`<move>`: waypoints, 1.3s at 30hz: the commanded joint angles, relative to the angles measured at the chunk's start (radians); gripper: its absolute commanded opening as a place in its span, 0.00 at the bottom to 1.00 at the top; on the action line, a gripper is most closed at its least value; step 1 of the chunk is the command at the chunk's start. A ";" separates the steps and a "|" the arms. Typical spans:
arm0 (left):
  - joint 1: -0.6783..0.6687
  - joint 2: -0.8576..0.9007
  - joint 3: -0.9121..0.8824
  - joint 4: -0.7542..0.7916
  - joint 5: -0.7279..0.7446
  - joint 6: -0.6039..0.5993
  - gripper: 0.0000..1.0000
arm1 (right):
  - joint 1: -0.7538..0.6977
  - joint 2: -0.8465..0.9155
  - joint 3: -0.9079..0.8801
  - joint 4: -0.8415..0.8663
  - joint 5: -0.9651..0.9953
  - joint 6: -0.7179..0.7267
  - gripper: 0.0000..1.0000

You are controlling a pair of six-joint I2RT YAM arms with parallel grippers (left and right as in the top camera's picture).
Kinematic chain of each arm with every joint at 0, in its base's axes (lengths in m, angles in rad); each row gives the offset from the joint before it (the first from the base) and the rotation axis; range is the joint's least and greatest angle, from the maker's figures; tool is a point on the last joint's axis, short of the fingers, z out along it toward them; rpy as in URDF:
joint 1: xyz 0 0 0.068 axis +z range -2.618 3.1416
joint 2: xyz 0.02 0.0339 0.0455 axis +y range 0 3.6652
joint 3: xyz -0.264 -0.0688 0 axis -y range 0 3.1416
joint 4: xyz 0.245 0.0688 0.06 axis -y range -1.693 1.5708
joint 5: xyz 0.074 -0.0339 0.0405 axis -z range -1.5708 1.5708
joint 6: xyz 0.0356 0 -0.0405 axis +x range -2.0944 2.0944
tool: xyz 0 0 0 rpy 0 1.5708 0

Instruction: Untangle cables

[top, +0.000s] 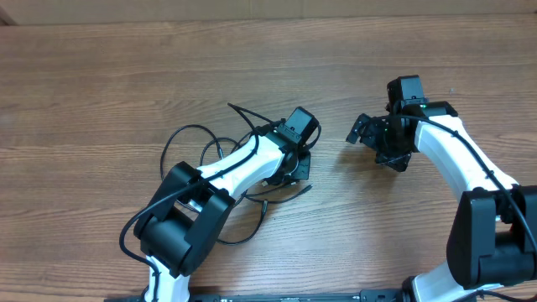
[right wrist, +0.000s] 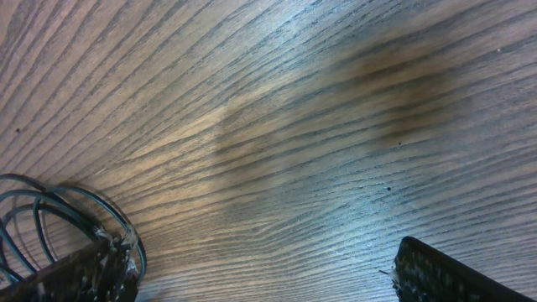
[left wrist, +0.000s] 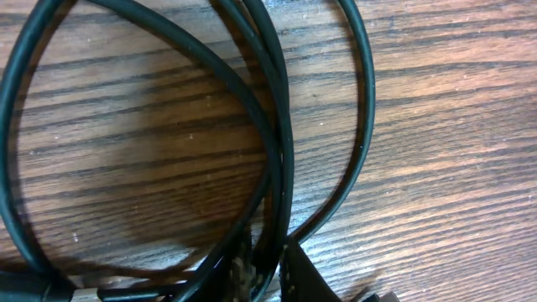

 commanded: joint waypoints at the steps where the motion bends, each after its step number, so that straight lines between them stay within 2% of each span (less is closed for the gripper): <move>1: 0.008 -0.016 0.019 0.000 -0.005 0.014 0.16 | -0.001 -0.009 0.014 0.003 0.006 0.003 1.00; 7: 0.008 -0.016 0.019 0.030 -0.013 0.014 0.19 | -0.001 -0.009 0.014 0.003 0.006 0.003 1.00; 14: 0.008 -0.016 0.019 0.036 -0.016 0.023 0.13 | -0.001 -0.009 0.014 0.003 0.006 0.003 1.00; 16: 0.009 -0.016 0.019 0.036 -0.015 0.031 0.06 | -0.001 -0.009 0.014 0.003 0.006 0.003 1.00; 19: 0.011 -0.019 0.027 0.023 -0.011 0.055 0.04 | -0.001 -0.009 0.014 0.003 0.006 0.003 1.00; 35: 0.014 -0.041 0.176 -0.185 -0.011 0.056 0.04 | -0.001 -0.009 0.014 0.003 0.006 0.003 1.00; 39: 0.027 -0.041 0.246 -0.289 0.005 0.117 0.04 | -0.001 -0.009 0.014 0.003 0.006 0.003 1.00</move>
